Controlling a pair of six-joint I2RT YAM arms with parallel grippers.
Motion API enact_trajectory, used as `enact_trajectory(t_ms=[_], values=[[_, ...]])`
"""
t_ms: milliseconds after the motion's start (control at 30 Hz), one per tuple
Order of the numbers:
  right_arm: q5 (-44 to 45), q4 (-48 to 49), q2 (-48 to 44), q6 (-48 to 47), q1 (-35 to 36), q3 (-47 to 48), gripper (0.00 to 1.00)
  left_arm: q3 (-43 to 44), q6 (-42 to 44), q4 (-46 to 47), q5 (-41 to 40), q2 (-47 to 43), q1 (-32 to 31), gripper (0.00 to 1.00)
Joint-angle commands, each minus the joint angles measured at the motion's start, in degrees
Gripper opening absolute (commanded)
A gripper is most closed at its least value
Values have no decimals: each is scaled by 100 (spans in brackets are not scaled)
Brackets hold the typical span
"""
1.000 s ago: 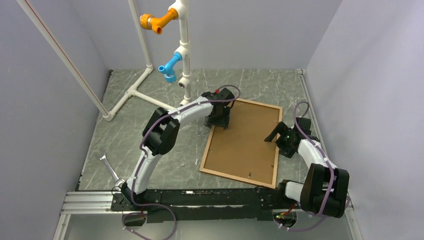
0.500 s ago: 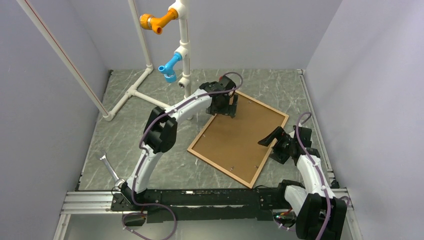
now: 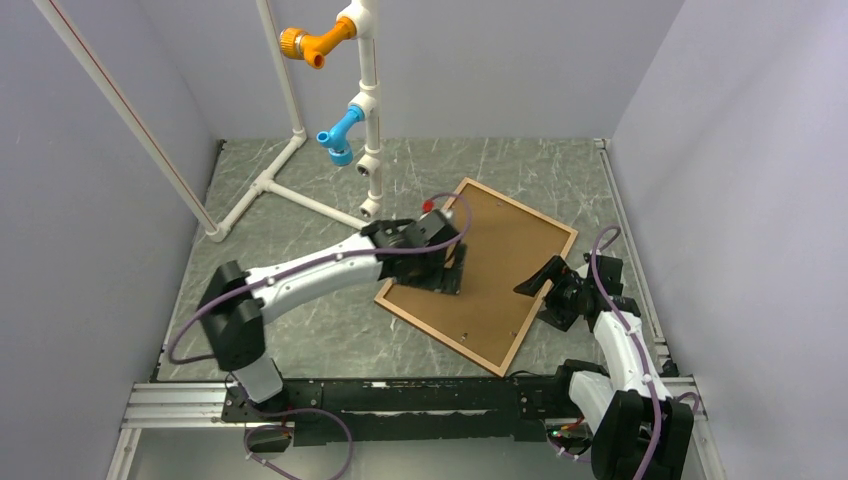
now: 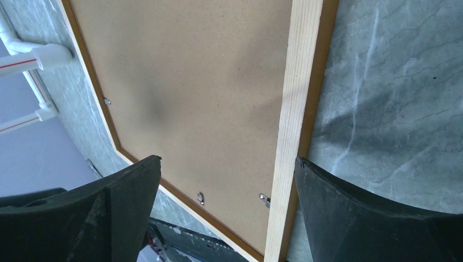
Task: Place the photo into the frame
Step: Adjust the photo frame at the center of the board.
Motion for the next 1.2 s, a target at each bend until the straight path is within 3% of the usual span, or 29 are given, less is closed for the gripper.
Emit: enact_trajectory(t_ms=[0,267,733,933,1167], values=[[-197,-168,-135,-124,28,122,94,-1484,-1421,260,32,-896,-7,96],[-456,-177,-5,-246,29,154,94,-3140,-2812,927,-31,-1436,-224,94],[-557,-511,-162,-354,35,448,94,-3094,-2819,1792,-97,-915,12,90],[-574,-727,-222,-391,30,722,94,-2699,-2683,1567,-358,-366,21,76],[-237,-1075,-296,-553,25,1160,94,-2041,-2275,1273,-607,295,34,49]])
